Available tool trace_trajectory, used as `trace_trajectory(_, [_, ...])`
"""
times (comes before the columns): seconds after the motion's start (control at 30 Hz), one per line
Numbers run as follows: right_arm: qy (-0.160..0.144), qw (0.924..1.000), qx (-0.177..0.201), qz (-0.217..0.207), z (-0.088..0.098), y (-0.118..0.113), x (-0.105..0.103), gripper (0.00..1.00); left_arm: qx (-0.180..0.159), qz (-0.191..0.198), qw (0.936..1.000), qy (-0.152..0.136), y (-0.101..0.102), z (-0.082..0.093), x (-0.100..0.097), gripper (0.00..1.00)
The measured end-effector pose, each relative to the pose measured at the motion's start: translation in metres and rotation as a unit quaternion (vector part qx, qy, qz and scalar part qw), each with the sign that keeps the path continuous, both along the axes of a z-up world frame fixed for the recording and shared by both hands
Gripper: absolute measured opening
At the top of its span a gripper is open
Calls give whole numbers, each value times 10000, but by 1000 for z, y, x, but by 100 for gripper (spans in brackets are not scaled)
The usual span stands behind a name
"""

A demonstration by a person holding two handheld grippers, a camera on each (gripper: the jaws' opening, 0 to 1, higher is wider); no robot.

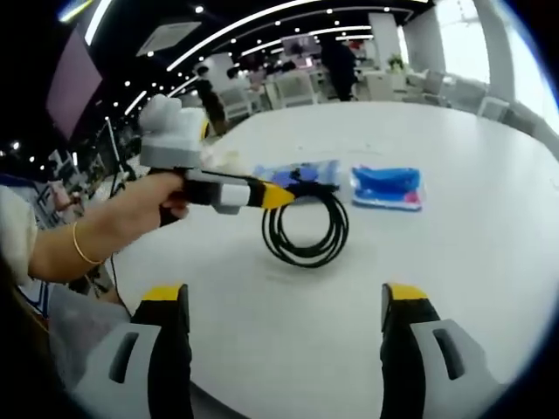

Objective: Arrange the tabletop items into an orderly group along one side of the table until the central work area is clear of visible clutter.

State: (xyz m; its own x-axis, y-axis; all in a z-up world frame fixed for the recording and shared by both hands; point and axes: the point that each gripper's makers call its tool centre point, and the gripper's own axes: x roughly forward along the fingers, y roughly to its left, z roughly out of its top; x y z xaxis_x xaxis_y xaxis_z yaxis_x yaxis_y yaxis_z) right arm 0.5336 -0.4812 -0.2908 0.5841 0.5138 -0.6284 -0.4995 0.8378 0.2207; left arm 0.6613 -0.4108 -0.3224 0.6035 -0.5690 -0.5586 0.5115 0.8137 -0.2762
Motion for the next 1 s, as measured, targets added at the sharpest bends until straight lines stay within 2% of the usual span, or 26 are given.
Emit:
trace_trajectory(0.17, [13, 10000, -57, 20, -3, 0, 2, 90, -35, 136, 9999, 82, 2, -8, 6, 4])
trace_trajectory(0.6, [81, 9998, -155, 20, -10, -1, 4, 89, 100, 303, 9995, 14, 2, -26, 21, 4])
trace_trajectory(0.77, [117, 9998, -174, 14, -13, -2, 5, 89, 59, 402, 9990, 180, 1, -37, 23, 4])
trace_trajectory(1.0, [150, 9996, -222, 12, -16, -2, 3, 89, 91, 565, 9981, 231, 2, -45, 25, 5])
